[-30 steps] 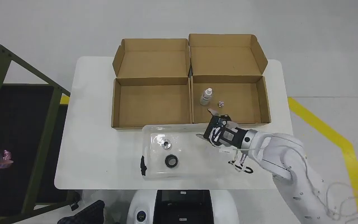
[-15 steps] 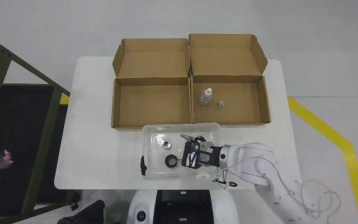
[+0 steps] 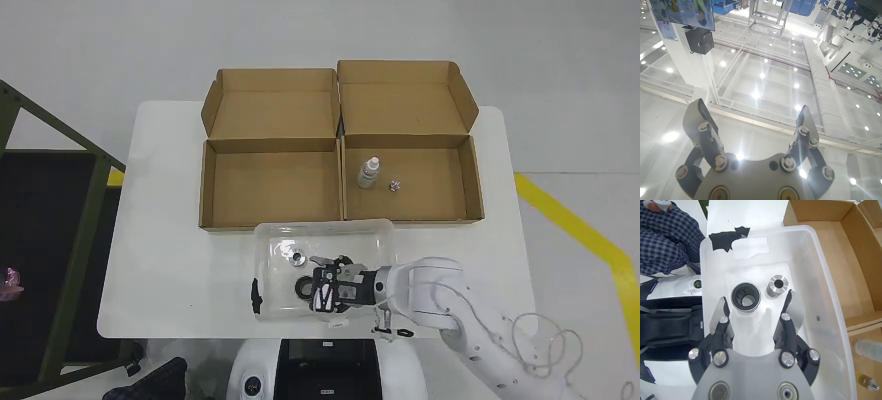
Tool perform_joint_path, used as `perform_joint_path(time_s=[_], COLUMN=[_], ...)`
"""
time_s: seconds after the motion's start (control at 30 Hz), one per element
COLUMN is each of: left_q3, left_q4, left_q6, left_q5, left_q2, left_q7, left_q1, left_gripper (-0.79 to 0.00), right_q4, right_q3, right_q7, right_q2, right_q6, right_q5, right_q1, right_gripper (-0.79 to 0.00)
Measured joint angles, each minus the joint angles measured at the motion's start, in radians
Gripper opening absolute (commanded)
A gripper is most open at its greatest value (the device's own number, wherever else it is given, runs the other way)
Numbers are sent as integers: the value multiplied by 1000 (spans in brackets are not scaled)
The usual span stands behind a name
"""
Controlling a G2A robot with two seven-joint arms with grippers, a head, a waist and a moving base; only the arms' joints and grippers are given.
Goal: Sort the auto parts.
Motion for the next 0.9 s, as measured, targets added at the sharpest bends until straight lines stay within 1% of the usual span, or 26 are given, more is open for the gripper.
perform_joint_path(time_s=[0.4,0.9], left_q3=[0,0], left_q4=[0,0], left_q6=[0,0], left_q5=[0,0], left_q2=[0,0], left_q7=[0,0], left_q1=[0,0], left_gripper=[0,0], right_q4=[66,119], right_q3=[-78,-124], right_q7=[14,9], right_q2=[-21,-36], right_q6=[10,7], right_q5=[-11,-28], right_q1=[61,97], right_gripper=[-256,-289])
